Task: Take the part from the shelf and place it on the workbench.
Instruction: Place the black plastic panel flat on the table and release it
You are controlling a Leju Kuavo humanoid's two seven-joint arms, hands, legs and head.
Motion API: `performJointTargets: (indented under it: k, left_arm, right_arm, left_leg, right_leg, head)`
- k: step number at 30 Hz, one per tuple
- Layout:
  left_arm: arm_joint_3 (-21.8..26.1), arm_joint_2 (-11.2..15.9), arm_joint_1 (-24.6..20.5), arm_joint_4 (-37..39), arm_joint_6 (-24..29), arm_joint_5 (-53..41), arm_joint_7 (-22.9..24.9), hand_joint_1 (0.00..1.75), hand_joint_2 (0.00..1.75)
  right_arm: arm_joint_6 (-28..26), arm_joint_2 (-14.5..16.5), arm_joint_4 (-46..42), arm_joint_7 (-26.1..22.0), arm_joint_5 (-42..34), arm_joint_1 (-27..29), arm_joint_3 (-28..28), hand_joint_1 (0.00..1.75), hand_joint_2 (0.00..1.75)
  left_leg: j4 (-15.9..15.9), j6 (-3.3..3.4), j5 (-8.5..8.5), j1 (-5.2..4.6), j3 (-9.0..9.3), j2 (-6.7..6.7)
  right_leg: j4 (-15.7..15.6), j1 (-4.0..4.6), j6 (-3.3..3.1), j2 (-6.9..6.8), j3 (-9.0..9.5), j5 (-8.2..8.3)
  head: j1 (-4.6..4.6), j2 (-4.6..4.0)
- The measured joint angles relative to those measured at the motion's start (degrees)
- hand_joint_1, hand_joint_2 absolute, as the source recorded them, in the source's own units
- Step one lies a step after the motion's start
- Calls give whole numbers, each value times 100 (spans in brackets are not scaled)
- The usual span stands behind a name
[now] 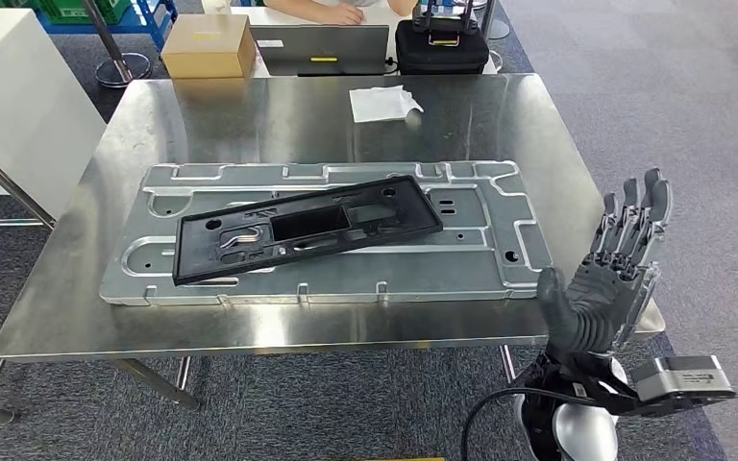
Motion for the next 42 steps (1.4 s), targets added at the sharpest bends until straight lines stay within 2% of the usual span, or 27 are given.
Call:
performJointTargets:
  k: [3, 5, 7, 9, 10, 11, 12, 14, 16, 19, 20, 22, 24, 25, 26, 27, 29, 31, 32, 34, 35, 36, 38, 39, 40, 41, 42]
  left_arm:
    - [40, -12, 0, 0, 17, 39, -7, 0, 0]
    - [73, -38, -5, 0, 29, 61, -16, 0, 0]
    - [99, -67, -12, 0, 41, 75, -27, 0, 0]
    - [119, -92, -11, 0, 50, 81, -33, 0, 0]
    - [128, -102, -10, 0, 58, 83, -33, 0, 0]
    - [139, -111, -12, 0, 74, 87, -30, 0, 0]
    - [149, -120, -16, 0, 95, 96, -24, 0, 0]
    - [170, -140, -29, 0, 143, 121, -12, 0, 0]
    - [197, -168, -43, -1, 199, 147, -12, 0, 0]
    - [246, -211, -48, -2, 290, 179, -38, 0, 0]
    - [258, -227, -48, -2, 319, 187, -52, 0, 0]
    - [279, -254, -48, -2, 376, 201, -88, 0, 0]
    - [294, -280, -49, -2, 410, 211, -123, 0, 0]
    - [302, -291, -49, -2, 419, 215, -141, 0, 0]
    - [309, -303, -48, -2, 421, 217, -161, 0, 0]
    - [313, -315, -48, -2, 422, 217, -182, 0, 0]
    - [315, -334, -53, -2, 418, 217, -219, 0, 0]
    - [316, -354, -65, -2, 410, 212, -243, 0, 0]
    - [316, -364, -67, -2, 406, 208, -254, 0, 0]
    - [319, -390, -58, -2, 406, 198, -265, 0, 0]
    - [320, -403, -56, -2, 409, 191, -268, 0, 0]
    - [321, -418, -58, -2, 411, 184, -271, 0, 0]
    - [322, -447, -71, -2, 414, 161, -284, 0, 0]
    - [322, -457, -75, -2, 411, 148, -292, 0, 0]
    - [322, -465, -75, -2, 408, 135, -299, 0, 0]
    - [322, -469, -75, -2, 404, 125, -305, 0, 0]
    - [322, -473, -75, -2, 403, 111, -308, 0, 0]
  right_arm:
    - [58, -7, -24, 9, -54, 217, -192, 0, 0]
    - [84, -14, -27, 16, -63, 340, -349, 0, 0]
    - [104, -22, -21, 21, -62, 447, -524, 0, 0]
    - [118, -29, 2, 22, -62, 545, -688, 0, 0]
    - [126, -33, 21, 28, -66, 586, -763, 0, 0]
    - [140, -39, 47, 38, -75, 615, -839, 0, 0]
    - [157, -50, 79, 52, -92, 631, -915, 0, 0]
    - [189, -90, 159, 85, -139, 631, -1060, 0, 0]
    - [203, -137, 259, 100, -162, 630, -1201, 0, 0]
    - [166, -172, 426, 85, -93, 631, -1373, 0, 0]
    - [123, -174, 479, 77, -29, 633, -1406, 0, 0]
    - [30, -176, 572, 65, 125, 653, -1455, 0, 0]
    - [-31, -177, 659, 63, 241, 690, -1496, 0, 0]
    - [-61, -176, 709, 57, 299, 716, -1510, 0, 0]
    - [-93, -176, 757, 50, 364, 749, -1518, 0, 0]
    - [-124, -176, 800, 41, 430, 788, -1522, 0, 0]
    - [-171, -176, 861, 25, 542, 873, -1524, 0, 0]
    - [-197, -175, 898, 19, 625, 954, -1530, 0, 0]
    - [-213, -175, 916, 21, 669, 987, -1535, 0, 0]
    - [-263, -172, 954, 47, 799, 1027, -1545, 0, 0]
    - [-296, -170, 974, 71, 891, 1039, -1549, 0, 0]
    - [-331, -167, 993, 96, 987, 1056, -1555, 0, 0]
    - [-376, -163, 1047, 152, 1145, 1097, -1588, 0, 0]
    - [-383, -157, 1087, 181, 1191, 1113, -1606, 0, 0]
    - [-378, -149, 1136, 211, 1228, 1120, -1626, 0, 0]
    - [-367, -135, 1188, 236, 1259, 1122, -1643, 0, 0]
    - [-348, -119, 1239, 261, 1290, 1122, -1661, 0, 0]
  left_leg:
    - [-8, 44, 18, -12, 5, 2]
    - [-76, 88, 81, 15, 23, 16]
    - [-133, 119, 127, 42, 19, 33]
    - [-136, 125, 147, 46, -16, 41]
    - [-131, 117, 157, 48, -34, 45]
    - [-122, 105, 168, 54, -53, 47]
    - [-107, 91, 178, 63, -72, 48]
    - [-67, 49, 196, 77, -113, 46]
    - [-40, -21, 228, 74, -144, 34]
    - [-46, -158, 304, 77, -191, 7]
    - [-3, -198, 250, 83, -233, 3]
    - [371, -259, -141, 98, -383, 7]
    - [1079, -304, -684, 106, -569, 13]
    - [1376, -319, -827, 109, -605, 14]
    - [1509, -325, -839, 110, -558, 16]
    - [1426, -322, -737, 110, -407, 28]
    - [724, -283, -474, 100, 153, 152]
    - [-4, -206, -419, 58, 624, 322]
    - [-181, -160, -438, 37, 713, 364]
    - [-245, -61, -369, 27, 669, 302]
    - [-266, -15, -308, 35, 634, 263]
    - [-288, 32, -235, 46, 580, 227]
    - [-305, 92, -91, 58, 431, 147]
    - [-299, 107, -22, 57, 342, 96]
    - [-290, 107, 47, 53, 253, 40]
    - [-275, 100, 115, 50, 160, -20]
    - [-255, 90, 180, 50, 65, -83]
  right_leg:
    - [-9, -10, 47, 0, 11, 13]
    - [67, -14, 87, -2, -6, -70]
    - [507, -28, 122, -7, -190, -405]
    - [1205, -53, 163, -10, -495, -769]
    - [1423, -70, 181, -11, -582, -822]
    - [1449, -84, 196, -12, -577, -761]
    - [1263, -97, 206, -14, -469, -607]
    - [529, -114, 212, -24, -67, -277]
    - [61, -89, 162, -15, 165, -115]
    - [-12, -57, 22, -19, 106, -36]
    - [-24, -63, -31, -37, 65, 10]
    - [-52, -79, -126, -97, -43, 114]
    - [-47, -52, -171, -166, -167, 200]
    - [-42, -38, -176, -207, -230, 245]
    - [-34, -25, -176, -254, -290, 287]
    - [-24, -16, -171, -303, -346, 324]
    - [8, 2, -147, -403, -432, 385]
    - [37, 18, -99, -501, -469, 437]
    - [41, 19, -67, -553, -471, 471]
    - [25, 10, 8, -630, -466, 536]
    - [42, -1, 49, -581, -481, 505]
    - [132, -8, 85, -472, -518, 372]
    - [630, -24, 136, -193, -673, -157]
    - [996, -26, 145, -115, -766, -433]
    - [1319, -27, 151, -84, -825, -598]
    - [1506, -27, 150, -74, -814, -625]
    - [1501, -27, 143, -64, -706, -530]
  head:
    - [0, 0]
    - [0, 0]
    - [0, 0]
    - [0, 0]
    - [0, 0]
    - [0, 0]
    - [0, 0]
    - [0, 0]
    - [0, 0]
    - [1, 0]
    - [0, 0]
    - [-1, 0]
    - [-1, 0]
    - [-1, 0]
    - [-2, 0]
    - [-2, 0]
    - [-2, 0]
    - [1, 0]
    - [1, 0]
    - [3, 0]
    - [1, 0]
    - [1, 0]
    - [2, 0]
    - [1, 0]
    - [1, 0]
    - [1, 0]
    - [1, 0]
